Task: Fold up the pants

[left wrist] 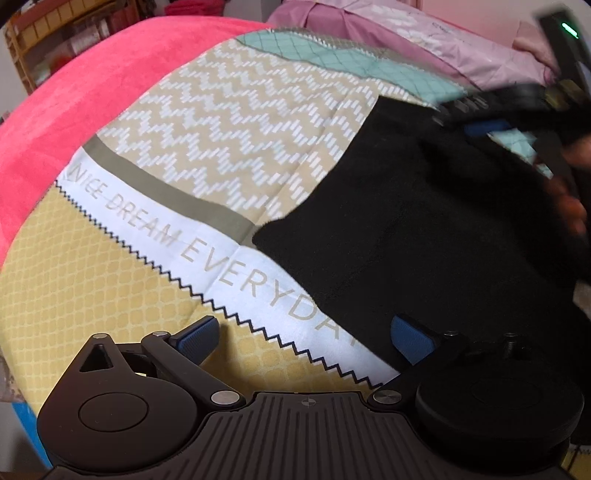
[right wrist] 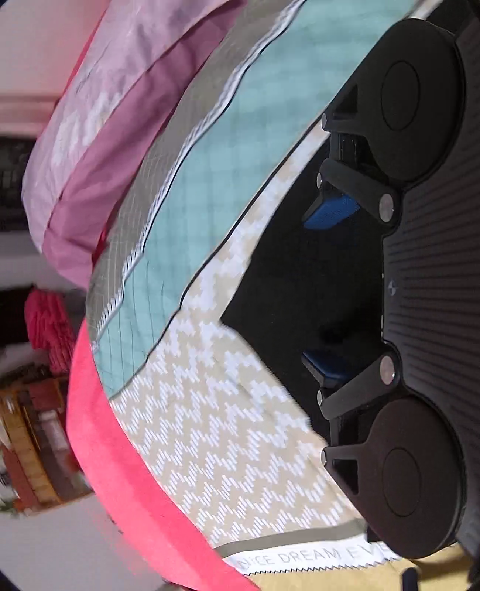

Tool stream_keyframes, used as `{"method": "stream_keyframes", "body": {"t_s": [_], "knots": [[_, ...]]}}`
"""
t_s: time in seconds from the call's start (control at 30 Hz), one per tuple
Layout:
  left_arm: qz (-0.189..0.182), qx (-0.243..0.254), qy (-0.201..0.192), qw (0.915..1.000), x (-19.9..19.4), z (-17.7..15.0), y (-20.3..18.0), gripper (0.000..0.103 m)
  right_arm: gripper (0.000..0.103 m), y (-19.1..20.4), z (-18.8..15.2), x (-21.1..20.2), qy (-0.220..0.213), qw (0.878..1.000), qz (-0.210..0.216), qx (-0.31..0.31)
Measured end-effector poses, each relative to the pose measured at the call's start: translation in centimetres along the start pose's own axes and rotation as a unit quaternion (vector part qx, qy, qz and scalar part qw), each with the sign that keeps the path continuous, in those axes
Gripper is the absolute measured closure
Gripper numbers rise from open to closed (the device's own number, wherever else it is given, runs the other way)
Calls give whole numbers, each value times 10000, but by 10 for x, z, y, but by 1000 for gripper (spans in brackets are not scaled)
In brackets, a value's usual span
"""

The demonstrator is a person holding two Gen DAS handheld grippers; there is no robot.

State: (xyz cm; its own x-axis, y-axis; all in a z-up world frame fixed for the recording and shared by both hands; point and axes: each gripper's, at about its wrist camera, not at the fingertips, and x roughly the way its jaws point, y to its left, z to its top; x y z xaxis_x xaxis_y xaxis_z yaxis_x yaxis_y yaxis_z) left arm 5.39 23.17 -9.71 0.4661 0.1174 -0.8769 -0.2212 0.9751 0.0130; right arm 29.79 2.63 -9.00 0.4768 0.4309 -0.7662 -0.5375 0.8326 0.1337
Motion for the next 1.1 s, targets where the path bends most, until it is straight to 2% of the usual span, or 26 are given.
{"method": "stream_keyframes", "body": {"t_s": [0.1, 0.17, 0.2, 0.23, 0.27, 0.33, 0.4, 0.5, 0.53, 0.6, 0.67, 0.73, 0.8, 0.83, 0.9, 0.97, 1.0, 1.07, 1.1], "knots": [[72, 219, -291, 9993, -15, 11, -7, 0, 17, -27, -41, -40, 7, 9966, -520, 636], [8, 343, -421, 9985, -16, 23, -16, 0, 15, -49, -68, -33, 192, 9911, -717, 1108], [-16, 409, -450, 9981, -14, 28, -24, 0, 14, -60, -75, -18, 452, 9883, -815, 1206], [-26, 486, -432, 9979, -10, 35, -33, 0, 5, -66, -79, -1, 481, 9889, -844, 1126], [-69, 580, -430, 9974, -6, 43, -44, 0, 5, -65, -76, 0, 293, 9914, -762, 1027], [-207, 789, -540, 9952, -2, 56, -66, 0, 17, -69, -66, -10, 224, 9907, -795, 1077], [-399, 964, -534, 9931, 5, 68, -91, 0, 14, -84, -71, -39, -140, 9892, -733, 1261], [-752, 1102, -400, 9903, 23, 88, -128, 0, 13, -120, -106, -98, -425, 9753, -1228, 1786], [-822, 1142, -355, 9894, 31, 94, -140, 0, 14, -135, -125, -119, -489, 9651, -1515, 2081], [-841, 1223, -299, 9885, 47, 102, -164, 0, 15, -165, -168, -164, -751, 9348, -2125, 2746], [-897, 1303, -323, 9869, 63, 108, -182, 0, 14, -193, -216, -208, -983, 8856, -2852, 3531], [-869, 1285, -37, 9879, 87, 112, -193, 0, 13, -223, -260, -237, -988, 8384, -3290, 4231], [-714, 1233, 227, 9895, 110, 110, -197, 0, 14, -261, -291, -256, -901, 8022, -3549, 4715], [-575, 1391, 68, 9886, 110, 107, -203, 0, 15, -280, -304, -264, -1022, 7851, -3631, 4913], [-368, 1684, -37, 9850, 110, 99, -213, 0, 15, -306, -314, -273, -1277, 7623, -3765, 5108], [-358, 1644, -81, 9857, 110, 96, -213, 0, 13, -329, -318, -279, -1519, 7531, -3748, 5189], [-379, 1586, -71, 9866, 111, 96, -212, 0, 14, -337, -321, -281, -1696, 7435, -3778, 5251], [-370, 1509, -53, 9878, 112, 98, -212, 0, 16, -346, -330, -285, -2028, 7128, -3779, 5549], [-335, 1497, -52, 9881, 111, 98, -212, 0, 20, -348, -331, -284, -2049, 7081, -3781, 5600]]}}
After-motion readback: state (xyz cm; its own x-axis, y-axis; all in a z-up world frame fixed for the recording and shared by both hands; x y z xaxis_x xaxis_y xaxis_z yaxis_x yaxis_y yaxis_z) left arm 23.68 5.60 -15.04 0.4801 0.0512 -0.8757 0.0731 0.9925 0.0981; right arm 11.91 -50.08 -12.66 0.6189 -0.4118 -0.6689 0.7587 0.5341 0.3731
